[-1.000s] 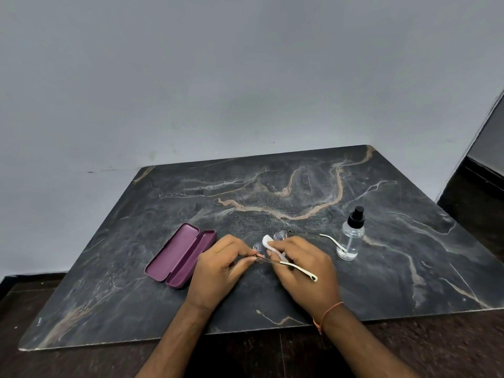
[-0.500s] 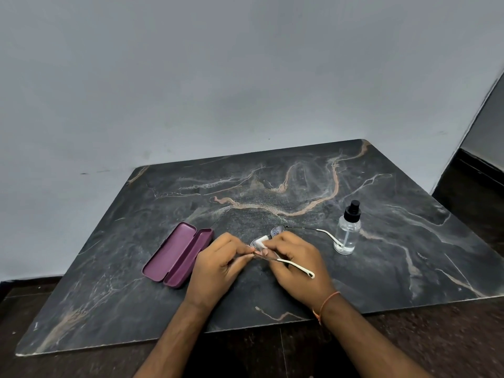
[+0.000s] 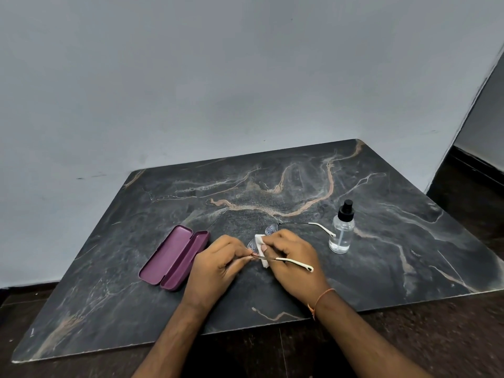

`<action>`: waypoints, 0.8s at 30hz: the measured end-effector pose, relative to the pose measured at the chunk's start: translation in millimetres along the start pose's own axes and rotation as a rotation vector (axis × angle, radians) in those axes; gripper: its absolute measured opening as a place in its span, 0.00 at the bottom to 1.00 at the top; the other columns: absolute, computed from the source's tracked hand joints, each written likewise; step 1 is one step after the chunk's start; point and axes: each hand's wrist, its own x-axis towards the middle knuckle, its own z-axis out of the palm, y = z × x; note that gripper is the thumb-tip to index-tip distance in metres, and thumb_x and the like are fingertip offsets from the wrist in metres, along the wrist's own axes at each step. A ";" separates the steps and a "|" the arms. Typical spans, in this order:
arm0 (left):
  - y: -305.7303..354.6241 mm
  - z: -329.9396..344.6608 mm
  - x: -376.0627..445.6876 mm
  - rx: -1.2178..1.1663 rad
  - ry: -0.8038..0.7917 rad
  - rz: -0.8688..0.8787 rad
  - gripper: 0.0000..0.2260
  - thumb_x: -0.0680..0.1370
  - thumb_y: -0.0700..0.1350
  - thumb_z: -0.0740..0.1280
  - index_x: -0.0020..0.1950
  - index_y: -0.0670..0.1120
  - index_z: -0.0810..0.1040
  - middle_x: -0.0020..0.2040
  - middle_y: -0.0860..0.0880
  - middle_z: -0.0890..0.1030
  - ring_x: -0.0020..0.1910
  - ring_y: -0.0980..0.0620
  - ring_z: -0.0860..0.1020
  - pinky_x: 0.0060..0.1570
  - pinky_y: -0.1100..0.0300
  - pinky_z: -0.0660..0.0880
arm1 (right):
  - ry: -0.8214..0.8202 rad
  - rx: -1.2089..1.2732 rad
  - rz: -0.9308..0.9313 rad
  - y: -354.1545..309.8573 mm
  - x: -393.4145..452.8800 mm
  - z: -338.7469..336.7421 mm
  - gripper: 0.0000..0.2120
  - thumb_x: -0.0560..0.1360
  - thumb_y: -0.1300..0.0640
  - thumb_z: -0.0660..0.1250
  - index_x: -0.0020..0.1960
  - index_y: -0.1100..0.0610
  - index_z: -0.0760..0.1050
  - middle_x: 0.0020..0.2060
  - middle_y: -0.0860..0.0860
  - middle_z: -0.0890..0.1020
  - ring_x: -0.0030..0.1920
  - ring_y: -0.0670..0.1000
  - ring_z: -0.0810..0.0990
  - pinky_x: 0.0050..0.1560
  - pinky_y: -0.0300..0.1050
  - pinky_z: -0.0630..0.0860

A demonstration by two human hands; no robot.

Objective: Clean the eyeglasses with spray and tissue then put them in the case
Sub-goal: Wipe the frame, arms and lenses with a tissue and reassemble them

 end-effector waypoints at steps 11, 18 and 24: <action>-6.0 2.4 1.4 -0.046 0.003 -0.035 0.03 0.77 0.40 0.79 0.45 0.44 0.87 0.55 0.53 0.83 0.51 0.57 0.84 0.49 0.66 0.79 | -0.021 0.003 0.052 -0.9 1.1 1.8 0.12 0.77 0.39 0.66 0.57 0.37 0.85 0.44 0.43 0.84 0.44 0.44 0.83 0.47 0.50 0.80; -8.9 3.8 0.6 -0.038 0.025 -0.051 0.01 0.76 0.43 0.77 0.46 0.47 0.88 0.51 0.55 0.83 0.52 0.60 0.84 0.50 0.69 0.78 | -0.089 -0.014 0.029 -1.7 0.4 -0.1 0.11 0.79 0.48 0.70 0.59 0.38 0.85 0.46 0.40 0.83 0.47 0.41 0.82 0.48 0.42 0.79; -4.5 2.1 0.4 -0.036 0.026 -0.037 0.06 0.79 0.49 0.74 0.46 0.47 0.87 0.51 0.61 0.81 0.53 0.64 0.84 0.53 0.72 0.76 | -0.068 0.007 0.070 -4.5 -0.2 -2.2 0.12 0.72 0.51 0.71 0.52 0.41 0.88 0.44 0.42 0.85 0.46 0.42 0.84 0.48 0.44 0.80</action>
